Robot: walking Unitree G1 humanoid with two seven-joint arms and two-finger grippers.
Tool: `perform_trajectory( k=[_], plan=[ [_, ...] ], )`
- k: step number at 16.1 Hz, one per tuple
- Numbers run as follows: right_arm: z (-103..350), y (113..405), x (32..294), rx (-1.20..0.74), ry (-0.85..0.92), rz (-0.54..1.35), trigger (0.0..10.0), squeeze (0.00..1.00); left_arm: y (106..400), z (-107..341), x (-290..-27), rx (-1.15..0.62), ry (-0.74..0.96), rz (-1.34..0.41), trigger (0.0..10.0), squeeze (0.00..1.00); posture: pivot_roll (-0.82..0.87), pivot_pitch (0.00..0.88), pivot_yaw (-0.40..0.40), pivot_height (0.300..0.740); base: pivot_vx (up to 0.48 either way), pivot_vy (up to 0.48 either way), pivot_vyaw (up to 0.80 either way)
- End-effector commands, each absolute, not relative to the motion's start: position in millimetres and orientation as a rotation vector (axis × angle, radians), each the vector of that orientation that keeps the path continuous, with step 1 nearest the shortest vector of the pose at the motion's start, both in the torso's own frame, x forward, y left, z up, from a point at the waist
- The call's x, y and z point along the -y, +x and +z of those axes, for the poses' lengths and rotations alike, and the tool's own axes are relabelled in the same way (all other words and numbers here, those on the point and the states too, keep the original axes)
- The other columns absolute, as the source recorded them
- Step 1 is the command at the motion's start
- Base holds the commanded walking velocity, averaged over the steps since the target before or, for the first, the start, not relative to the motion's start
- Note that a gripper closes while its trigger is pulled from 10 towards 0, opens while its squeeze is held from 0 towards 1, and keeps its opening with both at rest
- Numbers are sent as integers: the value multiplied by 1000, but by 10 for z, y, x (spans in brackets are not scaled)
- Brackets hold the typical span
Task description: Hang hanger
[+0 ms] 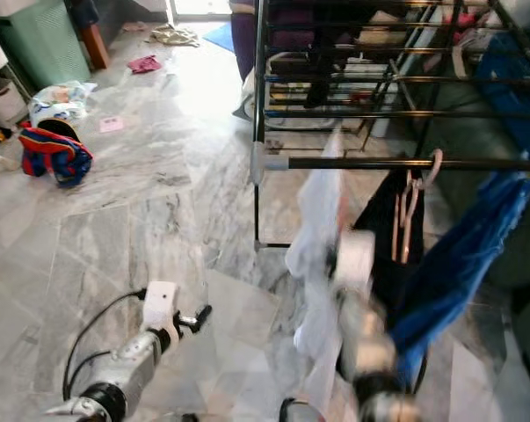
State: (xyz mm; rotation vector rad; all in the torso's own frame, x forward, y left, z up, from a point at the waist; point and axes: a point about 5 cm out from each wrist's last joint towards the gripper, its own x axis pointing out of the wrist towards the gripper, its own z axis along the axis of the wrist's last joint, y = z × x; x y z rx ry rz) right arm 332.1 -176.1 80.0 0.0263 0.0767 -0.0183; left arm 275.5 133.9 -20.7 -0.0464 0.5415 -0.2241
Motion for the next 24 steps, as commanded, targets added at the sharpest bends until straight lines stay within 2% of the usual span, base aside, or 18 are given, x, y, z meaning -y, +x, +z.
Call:
perform_trajectory(
  k=[1,6,10,14,19,24],
  plan=[
    [917,3345,1729,-12,41,-6,10000,0,2721,-239,-1355,-557,-28,-221,10000,0,-91,134,13,740,0,0,0],
    [905,3280,1603,-26,45,33,10000,0,2715,-246,-1374,-563,-15,-221,10000,0,-94,140,21,740,0,0,0],
    [1049,3408,1606,-28,87,33,10000,0,2713,-249,-1360,-566,-7,-230,10000,0,-99,141,27,740,0,0,0],
    [1155,3541,1504,-83,185,37,10000,0,2722,-241,-1346,-564,-4,-236,10000,0,-96,145,28,740,0,0,0],
    [1008,3593,1321,-291,199,97,10000,0,2711,-251,-1360,-568,3,-235,10000,0,-85,150,24,740,0,0,0],
    [882,3533,1392,-364,220,64,10000,0,2699,-261,-1377,-575,11,-234,10000,0,-90,153,30,740,0,0,0]
  ],
)
